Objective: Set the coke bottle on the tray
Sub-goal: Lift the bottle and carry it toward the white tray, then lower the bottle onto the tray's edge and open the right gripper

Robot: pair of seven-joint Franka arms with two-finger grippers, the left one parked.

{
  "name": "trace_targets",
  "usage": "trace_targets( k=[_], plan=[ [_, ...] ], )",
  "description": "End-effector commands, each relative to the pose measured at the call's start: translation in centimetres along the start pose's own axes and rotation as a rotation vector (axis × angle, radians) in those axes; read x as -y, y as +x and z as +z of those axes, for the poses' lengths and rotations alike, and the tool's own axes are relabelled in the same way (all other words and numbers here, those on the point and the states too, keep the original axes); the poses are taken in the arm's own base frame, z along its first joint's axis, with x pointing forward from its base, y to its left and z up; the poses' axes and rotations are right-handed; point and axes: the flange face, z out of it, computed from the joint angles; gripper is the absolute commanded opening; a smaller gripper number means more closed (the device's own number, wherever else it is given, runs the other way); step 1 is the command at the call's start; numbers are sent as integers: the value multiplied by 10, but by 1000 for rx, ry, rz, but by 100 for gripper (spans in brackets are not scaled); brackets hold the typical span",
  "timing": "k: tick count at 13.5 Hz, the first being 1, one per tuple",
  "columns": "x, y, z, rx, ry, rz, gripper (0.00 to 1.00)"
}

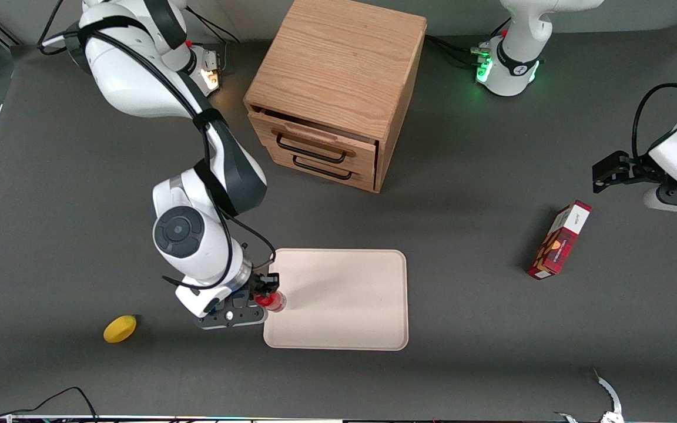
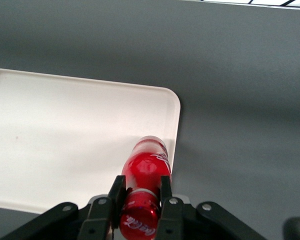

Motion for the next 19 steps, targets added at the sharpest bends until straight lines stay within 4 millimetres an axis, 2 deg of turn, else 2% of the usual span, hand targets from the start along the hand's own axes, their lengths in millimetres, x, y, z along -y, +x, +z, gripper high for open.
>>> trace_targets(
  k=[1, 3, 4, 14, 18, 19],
  plan=[
    [6, 10, 0, -44, -1, 2, 0],
    [1, 15, 2, -66, -8, 11, 0],
    [8, 14, 2, -81, -4, 2, 0],
    [8, 17, 42, -111, -5, 16, 0],
    [8, 17, 45, -106, -4, 17, 1],
    [8, 17, 45, -106, -4, 20, 17]
  ],
)
